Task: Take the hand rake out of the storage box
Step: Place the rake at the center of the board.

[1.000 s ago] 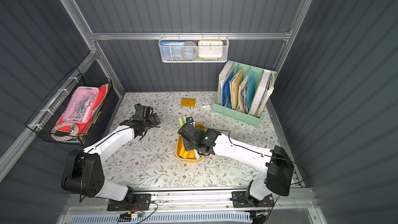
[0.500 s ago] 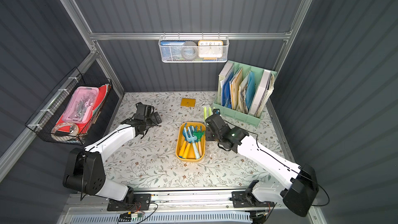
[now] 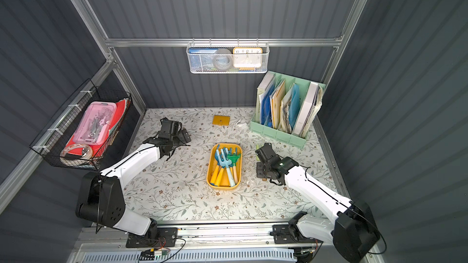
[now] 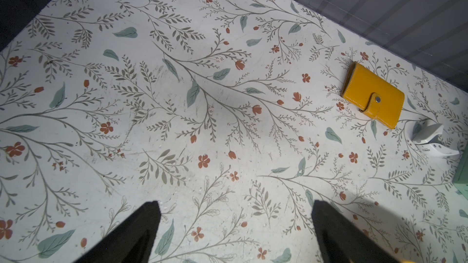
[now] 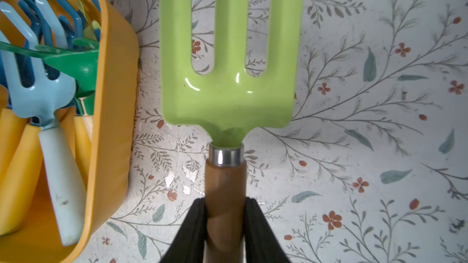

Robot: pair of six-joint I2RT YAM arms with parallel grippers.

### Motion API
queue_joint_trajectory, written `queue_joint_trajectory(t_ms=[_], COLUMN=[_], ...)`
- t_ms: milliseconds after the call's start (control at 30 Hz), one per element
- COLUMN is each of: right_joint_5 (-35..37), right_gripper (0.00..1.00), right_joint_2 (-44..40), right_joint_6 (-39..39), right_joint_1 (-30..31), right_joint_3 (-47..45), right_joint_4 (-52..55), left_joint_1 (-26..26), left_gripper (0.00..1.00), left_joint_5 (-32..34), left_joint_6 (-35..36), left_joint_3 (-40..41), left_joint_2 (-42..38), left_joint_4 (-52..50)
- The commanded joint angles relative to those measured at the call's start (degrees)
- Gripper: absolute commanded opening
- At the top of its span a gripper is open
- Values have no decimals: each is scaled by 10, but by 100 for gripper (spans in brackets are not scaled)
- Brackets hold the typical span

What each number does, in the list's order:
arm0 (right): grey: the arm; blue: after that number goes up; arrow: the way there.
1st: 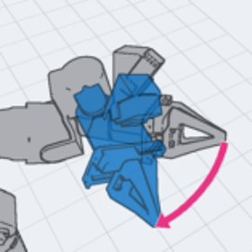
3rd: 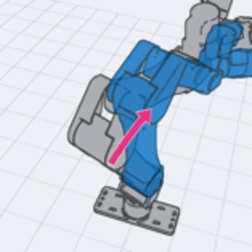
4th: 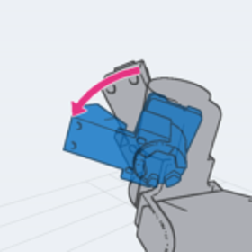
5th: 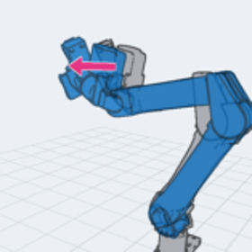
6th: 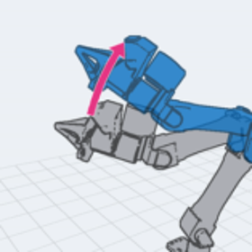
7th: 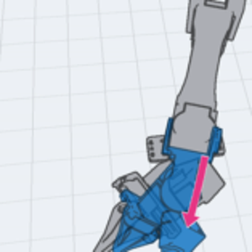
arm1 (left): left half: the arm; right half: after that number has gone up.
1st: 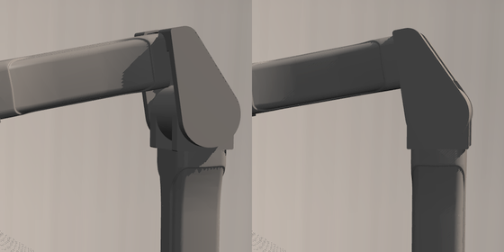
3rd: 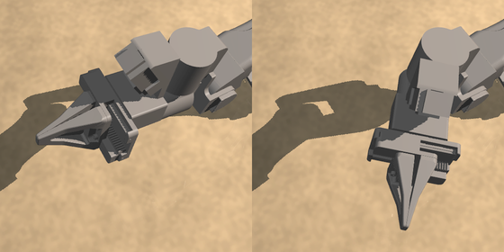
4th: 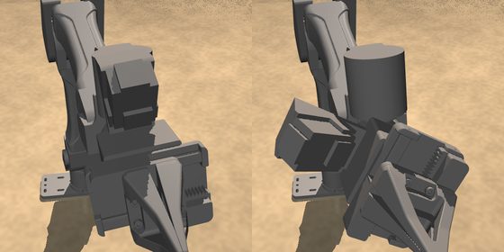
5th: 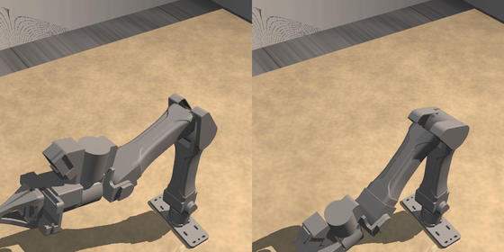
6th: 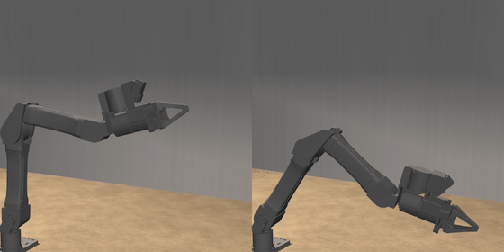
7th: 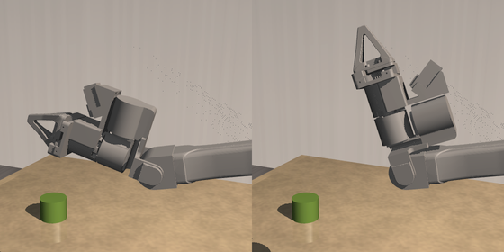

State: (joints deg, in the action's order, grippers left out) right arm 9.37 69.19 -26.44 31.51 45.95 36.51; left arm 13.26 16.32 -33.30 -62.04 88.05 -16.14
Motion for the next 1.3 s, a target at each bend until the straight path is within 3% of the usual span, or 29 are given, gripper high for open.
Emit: queue_joint_trajectory(t_ms=[0, 767, 1267], right_joint_5=[-25, -91, -77], right_gripper=[3, 4, 8], right_joint_2=[35, 174, 212], right_joint_6=[15, -8, -7], right_joint_1=[-2, -2, 7], right_joint_3=[0, 22, 20], right_joint_4=[2, -102, -129], left_joint_1=[2, 4, 4], left_gripper=[99, 99, 99], left_joint_5=[4, 9, 16], left_joint_6=[-3, 2, 3], left_joint_3=[-18, -12, -8], left_joint_2=[7, 7, 4], left_joint_4=[-19, -17, -18])
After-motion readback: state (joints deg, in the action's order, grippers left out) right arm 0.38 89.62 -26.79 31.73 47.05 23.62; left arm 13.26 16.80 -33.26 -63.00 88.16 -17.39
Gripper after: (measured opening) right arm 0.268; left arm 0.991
